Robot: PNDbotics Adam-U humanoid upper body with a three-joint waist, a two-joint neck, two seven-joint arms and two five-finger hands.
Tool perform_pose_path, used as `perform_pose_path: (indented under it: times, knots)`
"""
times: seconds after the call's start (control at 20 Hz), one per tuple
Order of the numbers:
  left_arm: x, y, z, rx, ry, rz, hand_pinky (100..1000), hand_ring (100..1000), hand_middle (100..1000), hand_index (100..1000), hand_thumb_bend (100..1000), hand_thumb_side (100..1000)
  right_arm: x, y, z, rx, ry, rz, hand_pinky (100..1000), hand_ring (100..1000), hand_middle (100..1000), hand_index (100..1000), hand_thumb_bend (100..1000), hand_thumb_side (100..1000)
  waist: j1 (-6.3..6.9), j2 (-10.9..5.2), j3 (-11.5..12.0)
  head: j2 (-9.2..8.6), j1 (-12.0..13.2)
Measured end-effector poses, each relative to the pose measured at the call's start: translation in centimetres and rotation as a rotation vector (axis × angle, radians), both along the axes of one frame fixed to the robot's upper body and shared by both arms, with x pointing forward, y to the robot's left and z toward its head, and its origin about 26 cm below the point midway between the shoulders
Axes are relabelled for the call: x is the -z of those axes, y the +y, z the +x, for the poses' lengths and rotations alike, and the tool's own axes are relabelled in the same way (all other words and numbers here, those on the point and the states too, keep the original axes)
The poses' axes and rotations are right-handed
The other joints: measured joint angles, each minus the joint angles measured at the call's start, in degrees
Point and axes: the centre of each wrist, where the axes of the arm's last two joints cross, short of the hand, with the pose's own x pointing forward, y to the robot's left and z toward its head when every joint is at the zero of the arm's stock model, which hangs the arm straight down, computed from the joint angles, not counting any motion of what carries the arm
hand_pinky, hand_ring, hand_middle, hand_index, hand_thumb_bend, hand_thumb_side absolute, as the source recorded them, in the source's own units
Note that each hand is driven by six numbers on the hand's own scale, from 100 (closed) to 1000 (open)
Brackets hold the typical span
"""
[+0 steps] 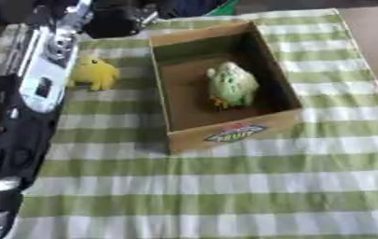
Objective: Pick up objects on the table and place them in the box.
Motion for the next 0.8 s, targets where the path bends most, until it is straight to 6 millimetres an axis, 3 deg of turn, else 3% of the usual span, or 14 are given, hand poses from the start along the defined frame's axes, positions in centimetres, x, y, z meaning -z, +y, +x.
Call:
perform_pose_path:
  times: [0.3, 0.35, 0.4, 0.7, 0.75, 0.8]
  knots:
    - [-0.3, 5.0, -1.8, -0.025, 0.052, 0.028, 608, 814, 787, 902, 614, 965, 0.1, -0.2, 0.0, 0.011, -0.003, 0.002, 765, 654, 526, 816, 100, 895, -0.96, 0.03, 0.6, 0.41, -1.8]
    - [-0.4, 5.6, -1.9, -0.03, 0.066, 0.043, 609, 817, 789, 904, 566, 918, 0.1, -0.2, 0.0, 0.011, -0.004, 0.002, 765, 654, 526, 816, 100, 891, -1.06, 0.03, 0.6, 0.42, -1.9]
    - [-0.5, 6.3, -2.0, -0.038, 0.081, 0.063, 609, 819, 792, 905, 622, 977, 0.0, -0.2, 0.0, 0.013, -0.005, 0.001, 765, 654, 527, 815, 100, 895, -1.15, 0.03, 0.6, 0.46, -2.0]
    - [0.1, 10.2, -1.0, -0.141, 0.217, 0.198, 616, 840, 810, 929, 691, 1000, 0.1, -0.2, -0.1, 0.016, -0.007, 0.002, 764, 653, 526, 815, 100, 896, -1.3, -0.01, 0.4, 0.67, -2.2]
    - [0.4, 10.8, -0.6, -0.159, 0.246, 0.221, 619, 849, 817, 939, 697, 966, 0.1, -0.3, -0.1, 0.016, -0.007, 0.002, 764, 653, 526, 815, 100, 900, -1.31, -0.02, 0.3, 0.67, -2.2]
    - [0.8, 11.4, -0.2, -0.175, 0.274, 0.241, 620, 850, 818, 939, 712, 1000, 0.1, -0.3, -0.1, 0.017, -0.006, 0.002, 764, 653, 526, 815, 100, 895, -1.32, -0.02, 0.2, 0.67, -2.2]
